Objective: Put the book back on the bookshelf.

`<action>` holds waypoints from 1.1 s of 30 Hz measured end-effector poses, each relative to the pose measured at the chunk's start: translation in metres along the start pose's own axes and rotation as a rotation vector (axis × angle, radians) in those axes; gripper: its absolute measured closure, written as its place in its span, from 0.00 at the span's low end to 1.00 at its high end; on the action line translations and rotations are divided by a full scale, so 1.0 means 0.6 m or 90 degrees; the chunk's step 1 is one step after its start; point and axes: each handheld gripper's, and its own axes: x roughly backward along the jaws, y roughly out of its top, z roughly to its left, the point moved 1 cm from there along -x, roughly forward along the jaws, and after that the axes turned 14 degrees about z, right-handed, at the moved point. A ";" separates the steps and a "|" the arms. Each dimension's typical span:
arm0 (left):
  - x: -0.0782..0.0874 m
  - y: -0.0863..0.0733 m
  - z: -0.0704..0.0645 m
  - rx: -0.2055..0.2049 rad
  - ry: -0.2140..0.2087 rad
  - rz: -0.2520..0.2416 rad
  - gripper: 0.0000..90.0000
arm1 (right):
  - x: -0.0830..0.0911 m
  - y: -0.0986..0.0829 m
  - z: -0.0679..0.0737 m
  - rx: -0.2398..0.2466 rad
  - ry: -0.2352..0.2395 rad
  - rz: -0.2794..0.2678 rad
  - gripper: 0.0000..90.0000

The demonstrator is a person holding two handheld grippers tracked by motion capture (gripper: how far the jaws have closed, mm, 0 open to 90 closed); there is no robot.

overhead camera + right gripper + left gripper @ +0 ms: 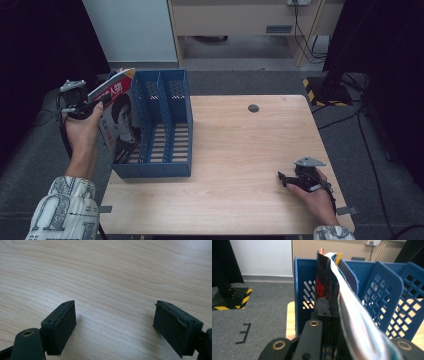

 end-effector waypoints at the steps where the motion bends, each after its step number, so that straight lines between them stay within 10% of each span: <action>1: -0.001 0.000 0.000 0.002 0.001 0.004 0.96 | 0.000 0.000 0.000 0.000 0.000 0.000 0.20; 33: -0.006 -0.006 -0.006 -0.020 0.006 0.084 0.95 | 0.000 0.000 0.000 0.000 0.000 0.000 0.20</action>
